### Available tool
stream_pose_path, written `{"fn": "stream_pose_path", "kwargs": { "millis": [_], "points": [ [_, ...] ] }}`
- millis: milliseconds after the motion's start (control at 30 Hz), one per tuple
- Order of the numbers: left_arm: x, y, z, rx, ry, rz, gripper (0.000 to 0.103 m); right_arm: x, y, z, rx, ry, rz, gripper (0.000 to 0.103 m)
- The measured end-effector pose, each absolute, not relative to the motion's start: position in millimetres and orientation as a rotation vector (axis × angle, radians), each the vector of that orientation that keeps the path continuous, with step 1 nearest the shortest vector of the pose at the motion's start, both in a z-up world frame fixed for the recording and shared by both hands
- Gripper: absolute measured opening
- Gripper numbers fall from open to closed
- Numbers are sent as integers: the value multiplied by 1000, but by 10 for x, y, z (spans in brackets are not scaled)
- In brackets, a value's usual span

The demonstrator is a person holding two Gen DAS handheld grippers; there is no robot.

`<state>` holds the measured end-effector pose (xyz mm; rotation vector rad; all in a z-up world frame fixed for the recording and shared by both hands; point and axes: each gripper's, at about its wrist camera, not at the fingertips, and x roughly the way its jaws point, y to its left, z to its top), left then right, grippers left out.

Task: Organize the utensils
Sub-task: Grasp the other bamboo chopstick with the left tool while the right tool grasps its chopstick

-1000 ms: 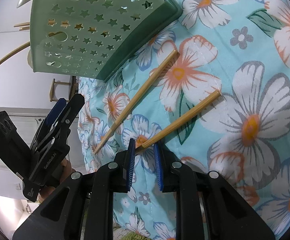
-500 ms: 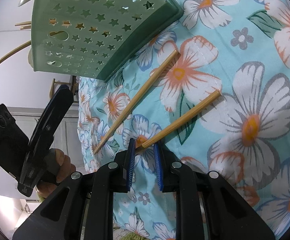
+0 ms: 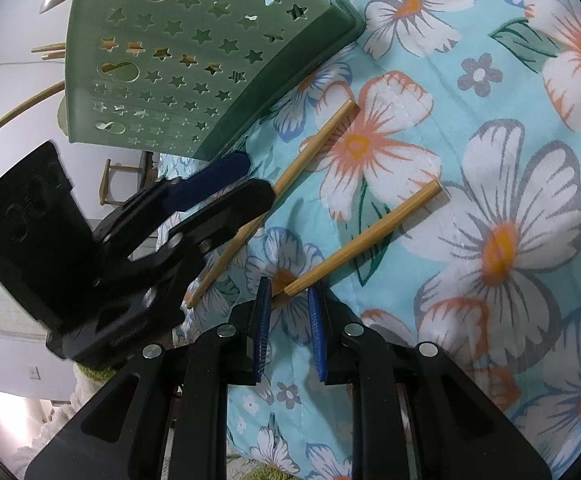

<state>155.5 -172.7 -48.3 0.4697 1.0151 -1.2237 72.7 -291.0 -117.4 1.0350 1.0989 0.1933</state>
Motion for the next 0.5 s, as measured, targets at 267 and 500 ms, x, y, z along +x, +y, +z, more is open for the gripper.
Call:
{"fn": "stream_pose_path", "kwargs": {
  "millis": [267, 500],
  "points": [
    [1475, -1845, -622, 535, 1036, -1267, 20, 677, -2956, -1158, 1049, 1098, 179, 18],
    [1533, -1904, -682, 494, 1058, -1231, 5, 683, -2975, -1172, 1058, 1093, 172, 18]
  ]
}}
